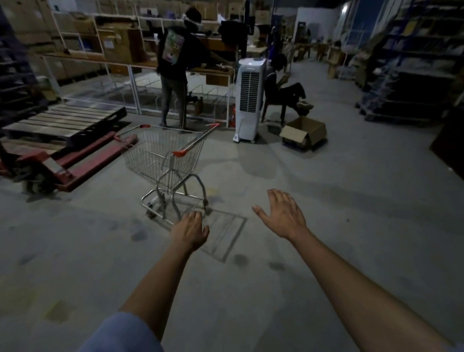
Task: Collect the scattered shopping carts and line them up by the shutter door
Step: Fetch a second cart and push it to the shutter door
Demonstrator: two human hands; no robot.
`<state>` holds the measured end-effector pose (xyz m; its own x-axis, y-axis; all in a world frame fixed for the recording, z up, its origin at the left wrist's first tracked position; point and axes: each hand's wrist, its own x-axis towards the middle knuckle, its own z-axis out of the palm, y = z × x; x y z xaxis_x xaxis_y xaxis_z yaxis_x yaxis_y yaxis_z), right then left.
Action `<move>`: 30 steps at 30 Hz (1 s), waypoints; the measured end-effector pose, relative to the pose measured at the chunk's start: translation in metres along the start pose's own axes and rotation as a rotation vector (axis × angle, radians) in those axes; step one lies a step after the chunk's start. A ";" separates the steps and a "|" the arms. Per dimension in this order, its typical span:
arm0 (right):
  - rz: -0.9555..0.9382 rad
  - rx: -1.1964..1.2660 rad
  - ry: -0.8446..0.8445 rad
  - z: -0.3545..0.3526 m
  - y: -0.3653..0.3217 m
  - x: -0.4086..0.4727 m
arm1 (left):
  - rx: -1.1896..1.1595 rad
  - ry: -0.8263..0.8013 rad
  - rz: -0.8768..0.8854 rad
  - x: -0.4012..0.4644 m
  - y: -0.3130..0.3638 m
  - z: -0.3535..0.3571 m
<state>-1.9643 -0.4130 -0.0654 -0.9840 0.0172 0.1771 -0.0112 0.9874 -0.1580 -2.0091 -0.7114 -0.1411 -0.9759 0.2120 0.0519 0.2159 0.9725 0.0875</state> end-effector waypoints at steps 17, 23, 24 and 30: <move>-0.173 0.025 -0.139 0.132 0.084 0.561 | 0.024 0.012 -0.200 0.466 -0.058 0.063; -0.356 0.034 -0.177 0.158 0.035 0.732 | 0.028 0.087 -0.351 0.574 -0.115 0.047; -0.386 0.037 -0.181 0.165 0.024 0.758 | -0.009 0.091 -0.412 0.596 -0.128 0.046; -0.518 0.044 -0.296 0.233 -0.021 0.886 | -0.248 -0.325 -0.484 0.689 -0.177 0.068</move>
<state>-2.8776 -0.4549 -0.1317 -0.8560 -0.5157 -0.0354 -0.5041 0.8479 -0.1644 -2.7221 -0.7312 -0.1886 -0.9163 -0.1902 -0.3525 -0.2896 0.9226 0.2550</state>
